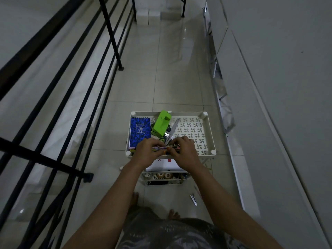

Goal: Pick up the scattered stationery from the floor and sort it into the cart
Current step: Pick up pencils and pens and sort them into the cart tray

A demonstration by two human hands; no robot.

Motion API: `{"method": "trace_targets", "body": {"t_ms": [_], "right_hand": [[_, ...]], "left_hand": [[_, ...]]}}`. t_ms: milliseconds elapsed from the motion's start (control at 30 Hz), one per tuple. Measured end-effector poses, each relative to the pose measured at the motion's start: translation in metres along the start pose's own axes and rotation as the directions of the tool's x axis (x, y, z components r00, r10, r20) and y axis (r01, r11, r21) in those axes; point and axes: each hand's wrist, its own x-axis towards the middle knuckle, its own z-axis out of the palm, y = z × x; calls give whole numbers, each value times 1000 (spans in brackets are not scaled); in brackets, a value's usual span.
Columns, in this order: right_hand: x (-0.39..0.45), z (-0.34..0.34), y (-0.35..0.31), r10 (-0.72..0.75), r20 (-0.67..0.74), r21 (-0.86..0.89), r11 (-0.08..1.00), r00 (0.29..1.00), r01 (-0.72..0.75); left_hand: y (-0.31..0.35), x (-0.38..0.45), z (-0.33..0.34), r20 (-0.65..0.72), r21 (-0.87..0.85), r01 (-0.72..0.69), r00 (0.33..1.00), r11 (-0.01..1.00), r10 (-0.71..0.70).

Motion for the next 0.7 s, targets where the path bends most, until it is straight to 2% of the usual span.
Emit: {"method": "trace_targets", "body": {"t_ms": [133, 300, 467, 567, 700], "right_hand": [[1, 8, 2, -13, 36, -76, 997, 999, 16], [2, 13, 2, 11, 31, -76, 997, 999, -9], [-1, 8, 2, -36, -26, 15, 999, 999, 36], [-3, 7, 3, -73, -31, -21, 997, 997, 73], [-3, 12, 5, -44, -37, -61, 997, 998, 41]], "left_hand": [[4, 1, 3, 39, -23, 3, 999, 1000, -2], [9, -2, 6, -8, -16, -11, 1000, 1000, 11], [3, -7, 7, -14, 98, -43, 999, 994, 44], [1, -9, 9, -60, 216, -17, 998, 976, 31], [4, -12, 14, -116, 307, 21, 993, 951, 16]]}}
